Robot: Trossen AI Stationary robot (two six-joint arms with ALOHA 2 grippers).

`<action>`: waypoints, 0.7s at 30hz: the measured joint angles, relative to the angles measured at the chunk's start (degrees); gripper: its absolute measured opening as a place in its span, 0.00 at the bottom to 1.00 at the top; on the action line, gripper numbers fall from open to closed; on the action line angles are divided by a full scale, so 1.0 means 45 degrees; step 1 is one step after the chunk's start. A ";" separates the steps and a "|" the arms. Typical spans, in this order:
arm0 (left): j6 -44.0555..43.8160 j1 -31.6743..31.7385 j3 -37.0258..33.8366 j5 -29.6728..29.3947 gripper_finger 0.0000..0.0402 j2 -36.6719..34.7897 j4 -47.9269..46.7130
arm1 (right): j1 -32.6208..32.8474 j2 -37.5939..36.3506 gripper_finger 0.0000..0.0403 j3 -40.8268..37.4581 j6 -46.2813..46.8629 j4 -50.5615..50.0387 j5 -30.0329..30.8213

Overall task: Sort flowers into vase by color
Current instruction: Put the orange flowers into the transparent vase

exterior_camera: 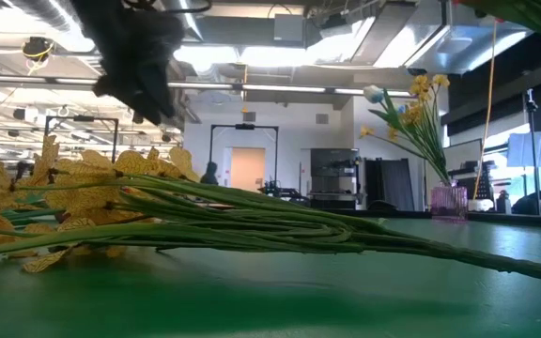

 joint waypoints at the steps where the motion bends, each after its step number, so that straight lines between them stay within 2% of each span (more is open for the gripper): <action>1: 0.0026 -0.0010 0.0293 0.0115 0.41 0.0000 -0.0779 | -0.0005 0.0165 0.65 0.0000 -0.0067 -0.0022 -0.0068; 5: -0.0755 -0.0019 0.1237 0.0599 0.41 -0.0010 -0.3675 | -0.0005 0.0738 0.65 -0.0010 -0.0507 -0.0086 -0.0261; 10: -0.1958 -0.0117 0.0923 0.0967 0.41 0.0000 -0.5623 | -0.0005 0.1132 0.65 -0.0010 -0.1235 -0.0066 -0.0304; 15: -0.2289 -0.0092 -0.0096 0.2351 0.45 0.0039 -0.5493 | -0.0005 0.1186 0.65 -0.0010 -0.1582 -0.0061 -0.0304; 21: -0.2503 -0.0051 -0.1390 0.2581 0.59 0.0049 -0.5071 | -0.0005 0.1107 0.65 -0.0010 -0.1726 -0.0057 -0.0475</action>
